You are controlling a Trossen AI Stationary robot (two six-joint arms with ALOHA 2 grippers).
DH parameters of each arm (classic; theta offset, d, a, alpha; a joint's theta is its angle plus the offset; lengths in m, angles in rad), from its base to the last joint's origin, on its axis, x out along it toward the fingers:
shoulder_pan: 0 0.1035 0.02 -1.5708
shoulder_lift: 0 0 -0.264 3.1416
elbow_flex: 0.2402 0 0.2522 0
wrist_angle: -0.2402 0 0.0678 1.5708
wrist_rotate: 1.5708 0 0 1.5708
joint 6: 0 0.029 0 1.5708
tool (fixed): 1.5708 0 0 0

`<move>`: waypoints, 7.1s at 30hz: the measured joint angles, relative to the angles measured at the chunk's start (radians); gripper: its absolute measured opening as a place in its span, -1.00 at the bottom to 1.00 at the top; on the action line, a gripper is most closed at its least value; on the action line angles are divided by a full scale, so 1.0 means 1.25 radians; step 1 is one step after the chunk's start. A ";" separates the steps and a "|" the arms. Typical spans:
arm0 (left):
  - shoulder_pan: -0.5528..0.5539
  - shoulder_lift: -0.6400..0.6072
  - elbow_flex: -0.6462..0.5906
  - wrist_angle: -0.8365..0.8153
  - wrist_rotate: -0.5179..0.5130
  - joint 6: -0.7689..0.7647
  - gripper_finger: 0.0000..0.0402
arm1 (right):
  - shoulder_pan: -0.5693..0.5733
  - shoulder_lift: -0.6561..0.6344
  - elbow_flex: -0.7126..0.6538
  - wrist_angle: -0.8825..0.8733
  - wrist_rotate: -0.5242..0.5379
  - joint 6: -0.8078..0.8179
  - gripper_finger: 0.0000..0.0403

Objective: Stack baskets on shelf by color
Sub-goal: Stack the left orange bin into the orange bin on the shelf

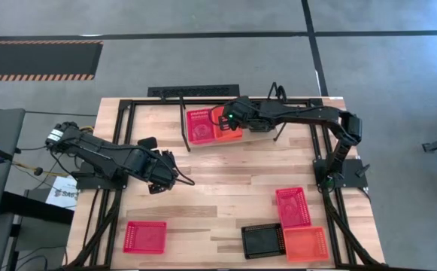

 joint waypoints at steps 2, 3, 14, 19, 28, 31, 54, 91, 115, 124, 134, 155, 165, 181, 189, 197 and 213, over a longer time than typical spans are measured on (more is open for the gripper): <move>0.000 0.000 0.000 0.000 0.000 0.000 -0.30 | 0.002 0.000 0.000 -0.001 -0.001 0.000 -0.19; 0.000 0.000 0.000 0.000 0.000 0.000 -0.30 | 0.004 0.000 0.000 -0.001 -0.001 0.000 -0.19; 0.000 0.000 0.000 0.022 0.000 0.001 -0.30 | 0.005 0.000 0.000 -0.078 -0.002 -0.001 -0.44; 0.000 0.000 0.000 0.023 0.000 0.002 -0.30 | 0.005 0.000 0.000 -0.125 -0.001 -0.003 -0.78; 0.000 0.000 0.000 0.028 0.000 0.001 -0.30 | 0.011 0.000 0.000 -0.105 0.017 -0.021 -0.82; 0.000 0.000 0.000 0.029 0.000 0.001 -0.30 | 0.010 0.000 0.000 -0.105 0.017 -0.021 -0.82; 0.000 0.000 0.000 0.034 0.000 -0.004 -0.30 | 0.025 -0.013 -0.001 -0.062 0.063 -0.020 -0.99; 0.000 0.000 0.000 0.044 0.002 0.002 -0.30 | 0.047 -0.041 -0.009 0.093 -0.032 -0.063 -1.00; 0.000 0.000 0.000 0.044 0.004 0.009 -0.30 | -0.050 -0.137 -0.015 -0.003 -0.080 -0.171 -1.00; 0.001 0.000 0.000 0.049 0.003 -0.008 -0.30 | 0.000 -0.359 -0.014 -0.131 0.099 -0.186 -1.00; 0.004 0.000 0.000 0.088 0.002 -0.010 -0.30 | 0.175 -0.564 -0.193 -0.092 0.304 -0.038 -1.00; 0.005 0.000 0.000 0.091 0.003 0.004 -0.30 | -0.018 -0.477 -0.516 0.552 -0.137 -0.036 -1.00; 0.005 0.000 0.000 0.104 0.004 -0.001 -0.30 | -0.071 -0.343 -0.516 0.614 -0.233 -0.014 -1.00; 0.005 0.000 0.000 0.104 0.003 -0.007 -0.30 | -0.093 -0.295 -0.516 0.536 -0.234 0.006 -1.00; 0.005 0.000 0.000 0.104 0.002 -0.007 -0.30 | -0.097 -0.295 -0.516 0.535 -0.232 0.000 -1.00; 0.005 0.000 0.000 0.104 0.002 -0.007 -0.30 | -0.092 -0.295 -0.516 0.535 -0.246 -0.015 -0.99; 0.005 0.000 0.000 0.104 0.002 -0.013 -0.30 | -0.084 -0.295 -0.506 0.557 -0.250 -0.036 -0.51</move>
